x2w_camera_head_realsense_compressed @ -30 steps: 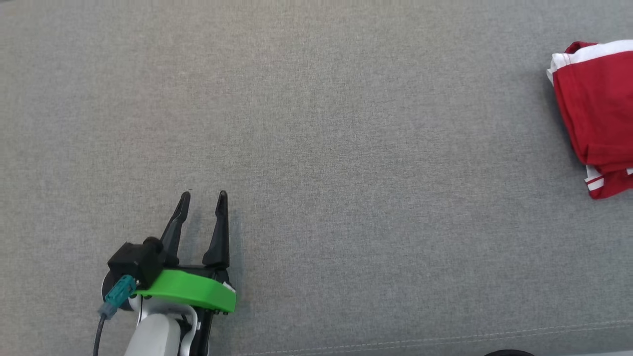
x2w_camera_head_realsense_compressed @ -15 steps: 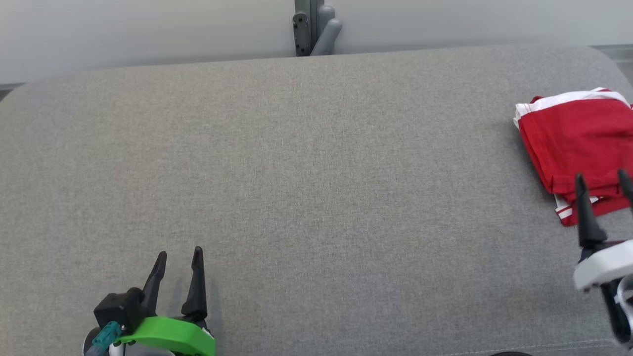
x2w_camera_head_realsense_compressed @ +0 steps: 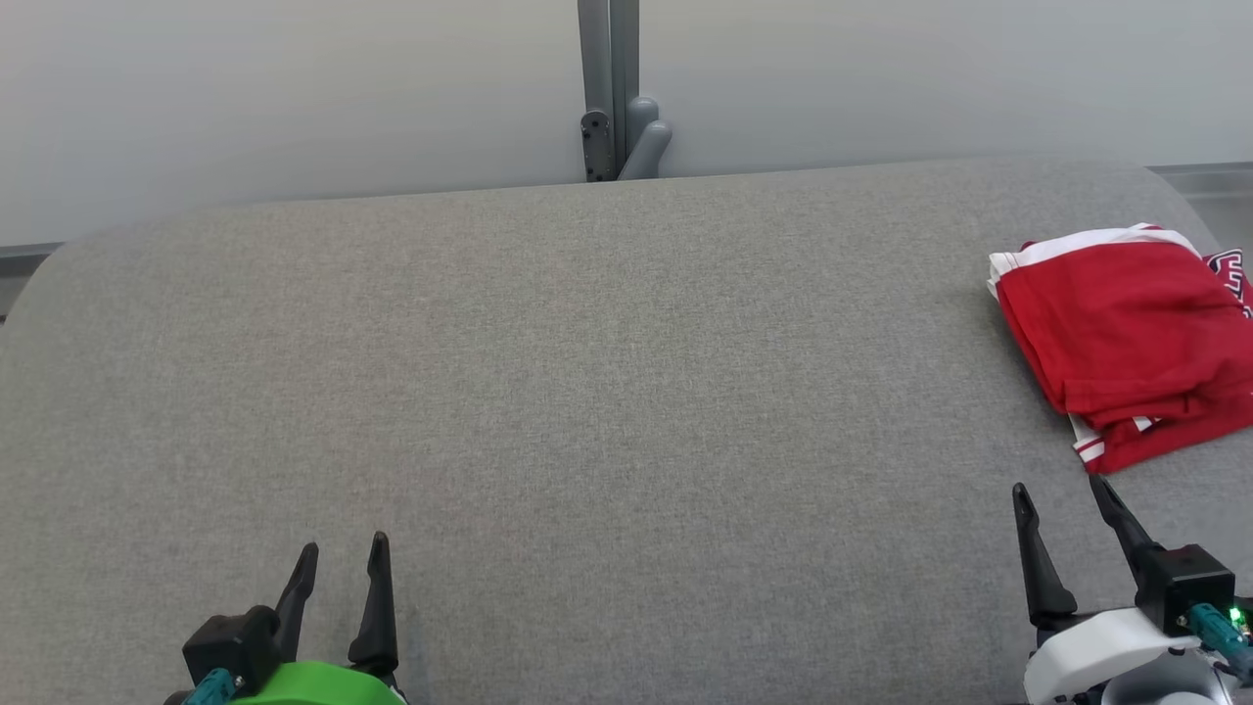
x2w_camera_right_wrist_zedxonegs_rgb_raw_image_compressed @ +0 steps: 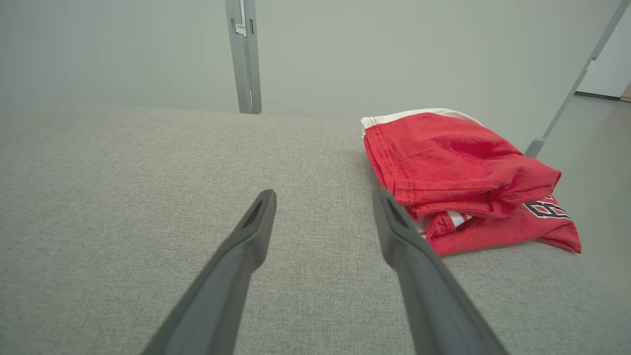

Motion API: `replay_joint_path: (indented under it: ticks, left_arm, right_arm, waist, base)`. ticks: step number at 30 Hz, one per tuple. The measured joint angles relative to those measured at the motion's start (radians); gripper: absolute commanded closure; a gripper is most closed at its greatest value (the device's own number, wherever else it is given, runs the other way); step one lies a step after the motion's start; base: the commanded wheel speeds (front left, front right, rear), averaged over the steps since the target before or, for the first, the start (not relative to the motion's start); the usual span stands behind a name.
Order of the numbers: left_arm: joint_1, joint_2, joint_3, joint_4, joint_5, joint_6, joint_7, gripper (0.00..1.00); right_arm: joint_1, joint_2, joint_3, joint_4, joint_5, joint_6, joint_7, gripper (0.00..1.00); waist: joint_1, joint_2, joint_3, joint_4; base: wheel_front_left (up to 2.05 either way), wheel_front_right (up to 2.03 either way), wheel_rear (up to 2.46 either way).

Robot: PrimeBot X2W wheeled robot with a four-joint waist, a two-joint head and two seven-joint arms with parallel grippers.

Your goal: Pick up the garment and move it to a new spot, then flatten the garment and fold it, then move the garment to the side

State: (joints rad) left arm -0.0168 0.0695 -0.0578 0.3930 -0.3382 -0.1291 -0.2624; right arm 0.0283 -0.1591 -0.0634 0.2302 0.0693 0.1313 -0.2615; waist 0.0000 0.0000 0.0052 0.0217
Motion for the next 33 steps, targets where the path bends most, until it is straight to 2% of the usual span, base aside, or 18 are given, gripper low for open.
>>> replay_joint_path:
  ticks: [9,19,33]
  left_arm:
    - [0.019,0.000,-0.015,-0.009,0.005,0.000,0.000,0.00]
    - [0.019,0.004,-0.037,-0.014,-0.006,0.000,0.000,0.00]
    - [0.019,0.005,-0.032,-0.015,-0.011,0.000,0.000,0.00]
  right_arm:
    - [0.040,0.051,-0.021,-0.072,-0.075,0.000,0.000,0.00]
    - [0.032,0.081,-0.059,-0.040,-0.118,0.000,0.000,0.00]
    - [0.028,0.090,-0.057,-0.027,-0.133,0.000,0.000,0.00]
  waist:
    - [0.0000,0.0000,-0.019,0.003]
    - [0.0000,0.0000,-0.025,0.005]
    - [0.0000,0.0000,-0.028,0.004]
  base:
    - [0.00,0.00,0.00]
    - [0.00,0.00,0.00]
    - [0.00,0.00,0.00]
